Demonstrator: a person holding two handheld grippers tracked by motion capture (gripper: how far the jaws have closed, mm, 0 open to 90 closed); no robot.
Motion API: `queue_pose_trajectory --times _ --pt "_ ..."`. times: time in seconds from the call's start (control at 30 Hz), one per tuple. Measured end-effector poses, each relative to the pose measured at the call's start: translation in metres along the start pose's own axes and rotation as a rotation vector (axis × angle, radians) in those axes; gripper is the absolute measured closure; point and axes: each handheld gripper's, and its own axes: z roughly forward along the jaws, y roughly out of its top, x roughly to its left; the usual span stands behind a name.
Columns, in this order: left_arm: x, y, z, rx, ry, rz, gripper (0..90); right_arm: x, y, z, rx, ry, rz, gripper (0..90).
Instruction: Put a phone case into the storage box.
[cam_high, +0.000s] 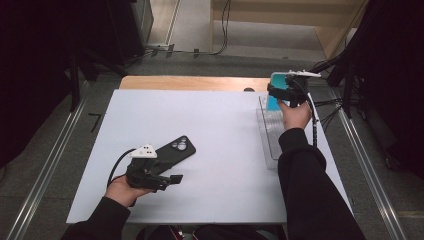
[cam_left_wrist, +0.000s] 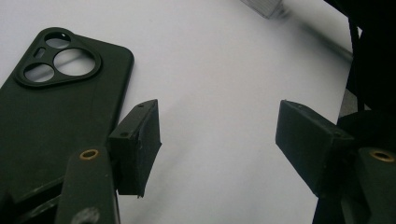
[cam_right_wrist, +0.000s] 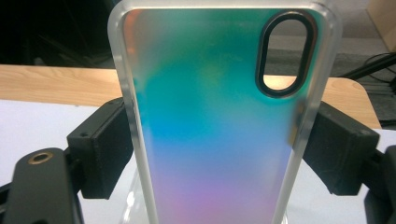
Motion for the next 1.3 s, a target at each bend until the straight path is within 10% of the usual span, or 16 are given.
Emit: queue_pose_trajectory --times 0.7,1.3 --pt "-0.001 0.001 0.003 0.008 -0.015 0.006 31.2 0.0 -0.006 0.027 0.035 0.036 0.087 14.5" --pt "-0.001 0.001 0.003 0.009 -0.011 0.005 31.2 0.013 -0.009 0.037 0.06 -0.018 -0.029 13.0"
